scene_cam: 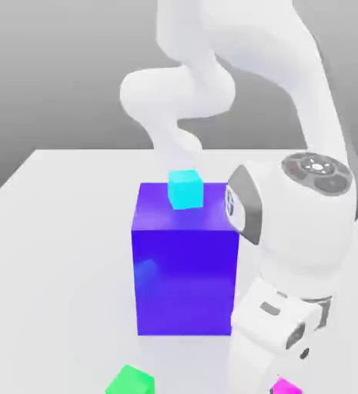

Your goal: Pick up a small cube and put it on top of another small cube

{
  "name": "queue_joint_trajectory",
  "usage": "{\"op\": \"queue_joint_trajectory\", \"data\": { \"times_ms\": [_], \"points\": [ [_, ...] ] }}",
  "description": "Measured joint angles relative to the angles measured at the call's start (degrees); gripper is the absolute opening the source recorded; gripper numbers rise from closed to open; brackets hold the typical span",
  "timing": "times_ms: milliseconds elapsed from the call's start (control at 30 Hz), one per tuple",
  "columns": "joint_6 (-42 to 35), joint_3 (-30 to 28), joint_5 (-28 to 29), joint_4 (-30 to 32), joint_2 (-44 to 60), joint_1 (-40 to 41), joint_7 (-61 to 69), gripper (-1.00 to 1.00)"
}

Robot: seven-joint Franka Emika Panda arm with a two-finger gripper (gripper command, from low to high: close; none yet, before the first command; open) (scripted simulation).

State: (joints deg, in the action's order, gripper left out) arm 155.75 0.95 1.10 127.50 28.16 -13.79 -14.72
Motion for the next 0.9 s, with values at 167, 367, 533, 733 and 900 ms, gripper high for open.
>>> {"op": "queue_joint_trajectory", "data": {
  "times_ms": [167,367,533,733,900],
  "points": [
    [1.41,-0.04,0.09,-0.42,1.93,-0.04,-0.05,-1.0],
    [-2.12,0.08,-0.12,0.59,-2.56,0.02,0.16,-1.0],
    [-6.81,-4.36,-1.97,3.54,-10.14,4.88,-0.84,-1.0],
    [-6.13,-9.65,-5.96,6.17,-11.92,11.54,-1.03,-1.0],
    [-1.67,-8.8,-7.61,5.99,-7.2,12.65,0.01,1.0]
  ]
}}
